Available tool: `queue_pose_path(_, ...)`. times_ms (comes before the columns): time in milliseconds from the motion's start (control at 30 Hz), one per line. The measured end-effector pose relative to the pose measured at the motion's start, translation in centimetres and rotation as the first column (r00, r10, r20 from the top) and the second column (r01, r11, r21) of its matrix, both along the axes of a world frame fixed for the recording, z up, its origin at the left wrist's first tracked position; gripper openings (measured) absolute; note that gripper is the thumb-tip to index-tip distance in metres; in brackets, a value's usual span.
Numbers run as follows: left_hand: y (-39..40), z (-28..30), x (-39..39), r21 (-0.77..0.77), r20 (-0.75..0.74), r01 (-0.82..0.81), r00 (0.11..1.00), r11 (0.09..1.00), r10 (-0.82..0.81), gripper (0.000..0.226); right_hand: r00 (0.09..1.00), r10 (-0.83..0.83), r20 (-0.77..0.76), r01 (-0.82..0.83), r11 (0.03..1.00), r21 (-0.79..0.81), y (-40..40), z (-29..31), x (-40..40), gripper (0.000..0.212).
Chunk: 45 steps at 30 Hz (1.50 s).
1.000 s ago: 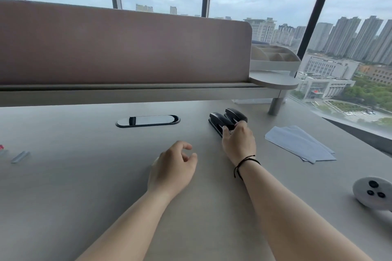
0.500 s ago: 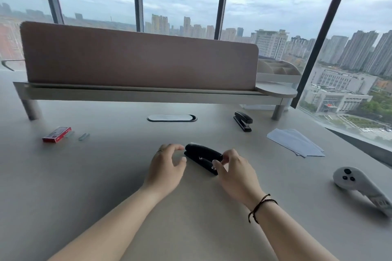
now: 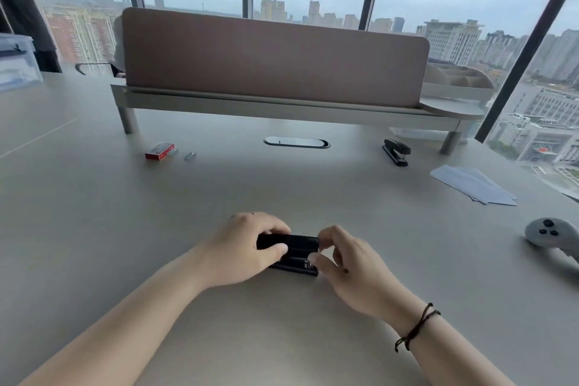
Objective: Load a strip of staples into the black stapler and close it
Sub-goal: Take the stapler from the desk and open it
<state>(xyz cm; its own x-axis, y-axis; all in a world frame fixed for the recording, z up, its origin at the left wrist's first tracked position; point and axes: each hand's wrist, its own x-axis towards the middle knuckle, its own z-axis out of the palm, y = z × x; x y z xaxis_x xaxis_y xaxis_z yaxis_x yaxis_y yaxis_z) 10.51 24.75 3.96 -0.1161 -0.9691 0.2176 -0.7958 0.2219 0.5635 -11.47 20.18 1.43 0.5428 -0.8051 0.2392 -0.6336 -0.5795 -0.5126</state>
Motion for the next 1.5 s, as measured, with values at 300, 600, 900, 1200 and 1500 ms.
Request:
queue_pose_path(300,5.3,-0.4,-1.5,-0.008,0.005,0.069,0.998,0.998,-0.068,0.023,0.992,0.083,0.091,-0.083,0.997,-0.007,5.1,-1.1,-0.8,0.022)
queue_pose_path(600,5.8,-0.5,-2.9,-0.018,-0.017,0.063,0.998,0.998,-0.063,0.022,0.995,0.047,0.093,-0.056,0.994,0.096,5.6,-0.9,-0.8,0.033)
queue_pose_path(900,5.7,-0.7,-3.6,-0.022,-0.031,0.035,0.999,0.999,-0.036,0.029,0.990,0.022,0.136,-0.042,0.989,0.143,5.4,-1.1,-0.7,0.042)
queue_pose_path(1200,5.9,-0.3,-2.4,-0.045,-0.396,-0.025,0.918,0.999,0.005,0.021,0.992,0.018,0.123,-0.033,0.992,0.118,4.8,-1.8,-1.1,0.041)
queue_pose_path(1500,7.9,-0.2,2.7,-0.093,-0.771,-0.033,0.635,0.995,-0.051,0.021,0.995,0.001,0.100,-0.011,0.995,0.094,4.9,-1.8,-0.9,0.039)
